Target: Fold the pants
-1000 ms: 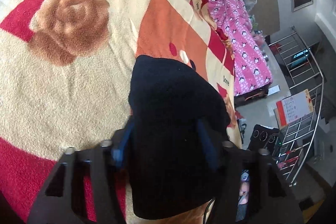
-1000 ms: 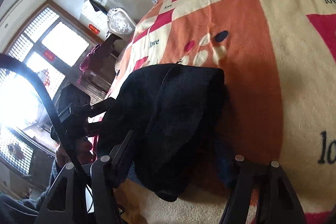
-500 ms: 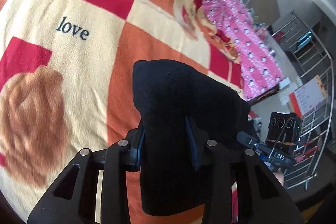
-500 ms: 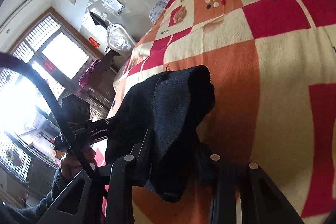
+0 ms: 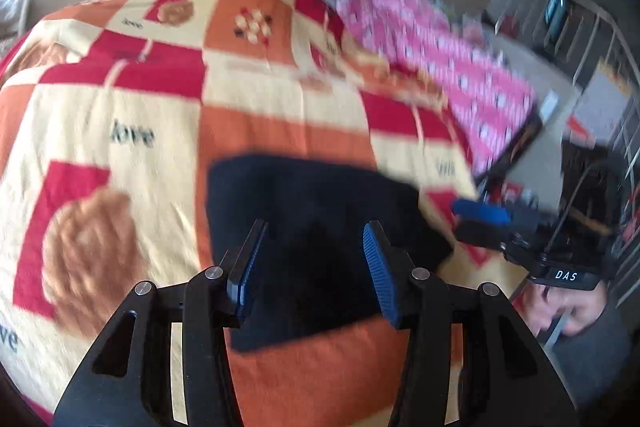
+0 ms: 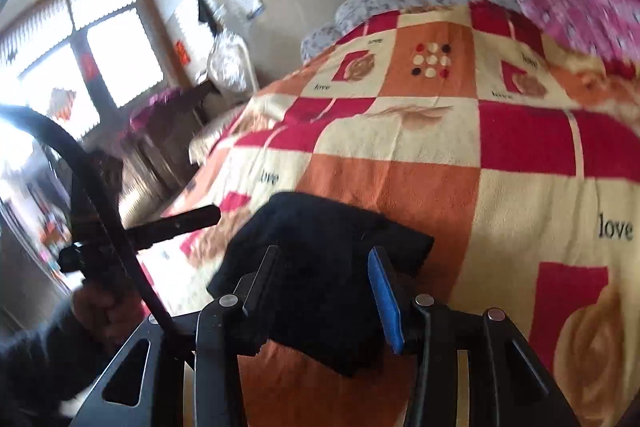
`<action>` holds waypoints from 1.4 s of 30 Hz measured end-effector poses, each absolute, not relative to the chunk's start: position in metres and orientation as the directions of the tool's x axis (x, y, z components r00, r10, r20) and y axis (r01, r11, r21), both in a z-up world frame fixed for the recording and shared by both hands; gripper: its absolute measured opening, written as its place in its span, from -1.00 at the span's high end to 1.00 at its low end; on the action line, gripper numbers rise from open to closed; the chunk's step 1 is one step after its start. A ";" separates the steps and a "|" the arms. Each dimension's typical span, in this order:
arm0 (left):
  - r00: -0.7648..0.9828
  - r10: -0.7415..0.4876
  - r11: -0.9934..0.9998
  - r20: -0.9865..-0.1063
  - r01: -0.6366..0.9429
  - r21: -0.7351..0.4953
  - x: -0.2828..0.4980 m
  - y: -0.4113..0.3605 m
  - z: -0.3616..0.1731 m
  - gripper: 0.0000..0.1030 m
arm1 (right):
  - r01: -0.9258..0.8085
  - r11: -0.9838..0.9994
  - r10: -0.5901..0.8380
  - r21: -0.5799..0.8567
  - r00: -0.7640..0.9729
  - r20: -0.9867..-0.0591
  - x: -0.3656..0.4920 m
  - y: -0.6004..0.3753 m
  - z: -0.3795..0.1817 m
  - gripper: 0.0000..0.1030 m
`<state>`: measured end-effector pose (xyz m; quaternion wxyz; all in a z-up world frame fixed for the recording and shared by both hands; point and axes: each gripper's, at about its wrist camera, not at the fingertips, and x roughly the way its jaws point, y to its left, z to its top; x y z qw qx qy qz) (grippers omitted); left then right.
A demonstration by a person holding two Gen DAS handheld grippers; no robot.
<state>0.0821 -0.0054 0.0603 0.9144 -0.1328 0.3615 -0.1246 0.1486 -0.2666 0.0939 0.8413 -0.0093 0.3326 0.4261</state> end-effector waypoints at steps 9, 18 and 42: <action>0.660 -0.287 0.954 -0.694 0.131 -0.271 0.091 -0.011 0.050 0.08 | -0.744 0.651 0.576 0.150 0.354 -0.737 0.137 -0.250 0.024 0.08; 0.593 -0.342 0.908 -0.729 0.010 -0.418 0.191 0.017 0.040 0.09 | -0.637 0.729 0.625 0.249 0.472 -0.621 0.196 -0.248 0.064 0.06; 0.705 0.004 0.982 -0.709 -0.139 -0.132 -0.004 -0.054 0.046 -0.19 | -0.581 0.811 0.529 0.070 0.676 -0.514 0.032 -0.282 0.018 -0.01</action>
